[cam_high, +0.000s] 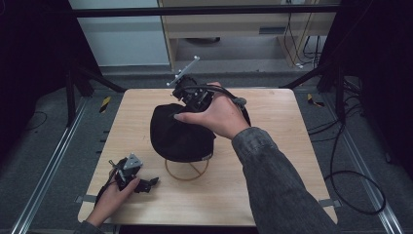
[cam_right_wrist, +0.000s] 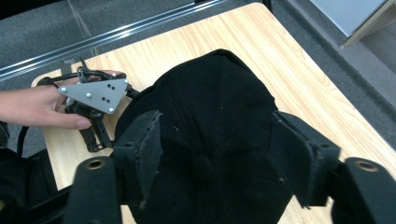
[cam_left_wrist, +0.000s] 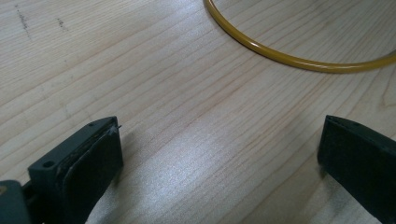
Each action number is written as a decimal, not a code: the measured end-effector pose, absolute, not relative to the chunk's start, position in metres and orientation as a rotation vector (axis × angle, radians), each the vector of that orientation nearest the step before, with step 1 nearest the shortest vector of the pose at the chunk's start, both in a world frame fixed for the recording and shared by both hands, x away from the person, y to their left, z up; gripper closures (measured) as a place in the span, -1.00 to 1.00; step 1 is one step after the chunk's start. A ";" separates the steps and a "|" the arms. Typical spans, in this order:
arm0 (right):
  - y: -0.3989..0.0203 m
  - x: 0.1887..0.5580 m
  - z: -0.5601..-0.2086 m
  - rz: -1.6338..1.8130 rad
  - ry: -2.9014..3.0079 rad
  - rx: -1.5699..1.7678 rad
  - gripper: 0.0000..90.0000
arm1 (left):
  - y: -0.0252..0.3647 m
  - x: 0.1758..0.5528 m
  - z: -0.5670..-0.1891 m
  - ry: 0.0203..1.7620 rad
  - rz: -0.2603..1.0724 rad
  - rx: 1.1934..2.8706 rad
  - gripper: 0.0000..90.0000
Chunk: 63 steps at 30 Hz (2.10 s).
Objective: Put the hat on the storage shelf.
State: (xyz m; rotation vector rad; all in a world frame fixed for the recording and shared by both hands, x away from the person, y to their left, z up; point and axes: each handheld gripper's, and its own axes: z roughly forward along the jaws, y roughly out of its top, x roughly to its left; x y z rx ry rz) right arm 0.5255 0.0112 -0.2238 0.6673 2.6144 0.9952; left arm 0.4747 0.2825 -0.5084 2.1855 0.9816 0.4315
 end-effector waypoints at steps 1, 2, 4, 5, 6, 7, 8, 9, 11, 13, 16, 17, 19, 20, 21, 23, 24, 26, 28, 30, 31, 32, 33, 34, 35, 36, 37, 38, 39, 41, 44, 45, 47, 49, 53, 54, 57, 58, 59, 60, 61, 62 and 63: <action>0.011 0.525 -0.224 0.996 2.612 0.665 -0.29 | 0.283 0.475 -0.508 0.982 0.431 2.185 -1.00; 0.011 0.524 -0.224 0.997 2.608 0.663 -0.33 | 0.283 0.475 -0.508 0.982 0.432 2.185 -1.00; 0.009 0.523 -0.225 0.999 2.597 0.664 -0.44 | 0.282 0.475 -0.508 0.982 0.432 2.185 -1.00; 0.009 0.523 -0.225 0.997 2.596 0.666 -0.48 | 0.282 0.475 -0.508 0.982 0.432 2.185 -1.00; 0.009 0.523 -0.225 0.997 2.594 0.669 -0.51 | 0.283 0.475 -0.508 0.982 0.432 2.185 -1.00; 0.008 0.523 -0.225 1.001 2.592 0.666 -0.53 | 0.283 0.475 -0.508 0.981 0.432 2.185 -1.00; 0.007 0.522 -0.224 1.008 2.585 0.667 -0.55 | 0.283 0.475 -0.508 0.981 0.432 2.186 -1.00; 0.006 0.521 -0.224 1.016 2.580 0.667 -0.59 | 0.283 0.475 -0.508 0.982 0.432 2.185 -1.00; 0.003 0.519 -0.223 1.039 2.561 0.662 -0.64 | 0.282 0.475 -0.508 0.982 0.432 2.185 -1.00; 0.001 0.517 -0.222 1.054 2.552 0.663 -0.70 | 0.282 0.475 -0.508 0.982 0.432 2.185 -1.00; -0.004 0.516 -0.222 1.071 2.534 0.664 -0.74 | 0.283 0.475 -0.508 0.981 0.432 2.186 -1.00; -0.005 0.515 -0.222 1.076 2.530 0.666 -0.77 | 0.283 0.475 -0.508 0.982 0.432 2.185 -1.00; -0.009 0.515 -0.223 1.077 2.523 0.666 -0.79 | 0.283 0.475 -0.508 0.982 0.432 2.185 -1.00; -0.012 0.514 -0.223 1.078 2.518 0.666 -0.81 | 0.282 0.475 -0.508 0.982 0.433 2.185 -1.00; -0.014 0.514 -0.223 1.080 2.515 0.666 -0.81 | 0.282 0.475 -0.509 0.982 0.432 2.185 -1.00; -0.019 0.515 -0.226 1.079 2.509 0.667 -0.83 | 0.282 0.475 -0.509 0.982 0.433 2.185 -1.00; -0.021 0.515 -0.227 1.079 2.508 0.670 -0.84 | 0.282 0.475 -0.509 0.982 0.433 2.185 -1.00; -0.027 0.514 -0.229 1.070 2.491 0.681 -0.84 | 0.282 0.475 -0.509 0.982 0.432 2.185 -1.00; -0.031 0.513 -0.232 1.070 2.468 0.695 -0.84 | 0.282 0.475 -0.509 0.982 0.433 2.185 -1.00; -0.036 0.511 -0.233 1.075 2.430 0.711 -0.83 | 0.283 0.475 -0.509 0.981 0.433 2.185 -1.00; -0.040 0.509 -0.234 1.089 2.405 0.734 -0.82 | 0.283 0.474 -0.509 0.981 0.432 2.185 -1.00; -0.043 0.508 -0.234 1.090 2.402 0.741 -0.82 | 0.283 0.474 -0.509 0.979 0.432 2.186 -1.00; -0.047 0.506 -0.235 1.096 2.399 0.745 -0.82 | 0.283 0.474 -0.509 0.978 0.431 2.186 -1.00; -0.048 0.505 -0.235 1.088 2.399 0.746 -0.82 | 0.283 0.474 -0.509 0.978 0.433 2.186 -1.00; -0.050 0.504 -0.236 1.085 2.399 0.746 -0.82 | 0.283 0.474 -0.509 0.978 0.433 2.186 -1.00; -0.053 0.503 -0.237 1.079 2.401 0.749 -0.82 | 0.283 0.474 -0.509 0.978 0.433 2.186 -1.00; -0.055 0.502 -0.238 1.074 2.399 0.753 -0.82 | 0.283 0.474 -0.509 0.978 0.433 2.186 -1.00; -0.058 0.502 -0.239 1.074 2.398 0.759 -0.81 | 0.283 0.474 -0.509 0.978 0.433 2.186 -1.00; -0.062 0.501 -0.241 1.067 2.397 0.765 -0.81 | 0.283 0.474 -0.509 0.979 0.431 2.186 -1.00; -0.067 0.500 -0.243 1.056 2.391 0.771 -0.81 | 0.283 0.474 -0.509 0.980 0.431 2.184 -1.00; -0.077 0.499 -0.245 1.036 2.388 0.798 -0.80 | 0.283 0.474 -0.509 0.978 0.431 2.186 -1.00; -0.082 0.498 -0.246 1.050 2.375 0.819 -0.78 | 0.283 0.474 -0.509 0.978 0.431 2.186 -1.00; -0.092 0.496 -0.248 1.053 2.358 0.841 -0.77 | 0.283 0.474 -0.509 0.978 0.431 2.186 -1.00; -0.099 0.495 -0.250 1.044 2.348 0.858 -0.75 | 0.283 0.474 -0.509 0.978 0.432 2.186 -1.00; -0.113 0.492 -0.257 1.026 2.338 0.891 -0.73 | 0.283 0.474 -0.509 0.978 0.431 2.186 -1.00; -0.117 0.491 -0.259 1.025 2.336 0.897 -0.72 | 0.283 0.474 -0.509 0.978 0.431 2.186 -1.00; -0.125 0.488 -0.265 1.007 2.336 0.904 -0.72 | 0.283 0.474 -0.509 0.979 0.433 2.185 -1.00; -0.127 0.487 -0.267 1.001 2.335 0.908 -0.72 | 0.283 0.473 -0.509 0.979 0.433 2.185 -1.00; -0.131 0.487 -0.271 0.997 2.336 0.914 -0.72 | 0.283 0.473 -0.509 0.979 0.433 2.185 -1.00; -0.133 0.486 -0.274 0.993 2.337 0.917 -0.72 | 0.283 0.473 -0.509 0.980 0.434 2.185 -1.00; -0.136 0.486 -0.279 0.985 2.338 0.928 -0.72 | 0.283 0.473 -0.509 0.981 0.434 2.184 -1.00; -0.138 0.485 -0.283 0.973 2.338 0.933 -0.71 | 0.283 0.473 -0.509 0.982 0.433 2.183 -1.00; -0.140 0.485 -0.286 0.974 2.334 0.938 -0.71 | 0.283 0.473 -0.509 0.980 0.431 2.186 -1.00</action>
